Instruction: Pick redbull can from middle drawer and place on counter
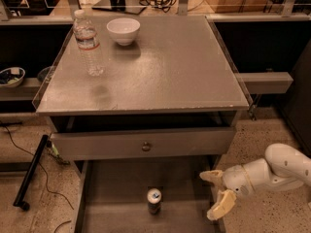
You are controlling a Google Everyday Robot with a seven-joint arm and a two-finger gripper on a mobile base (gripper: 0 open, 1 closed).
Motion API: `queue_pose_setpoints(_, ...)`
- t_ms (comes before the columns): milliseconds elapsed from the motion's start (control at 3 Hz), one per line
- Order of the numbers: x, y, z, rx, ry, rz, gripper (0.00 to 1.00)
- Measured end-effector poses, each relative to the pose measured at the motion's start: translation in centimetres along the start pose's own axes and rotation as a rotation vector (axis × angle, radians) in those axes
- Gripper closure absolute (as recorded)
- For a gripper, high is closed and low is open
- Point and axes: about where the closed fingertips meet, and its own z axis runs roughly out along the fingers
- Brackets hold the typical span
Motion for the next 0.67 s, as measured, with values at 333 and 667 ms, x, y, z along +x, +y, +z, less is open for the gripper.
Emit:
queue_pose_setpoints(333,1.6,-0.2,0.1,-0.002,-0.060,0.006,0.00)
queue_pose_setpoints(667,2.6,0.0,-0.5,0.009,-0.136,-0.011,0.00)
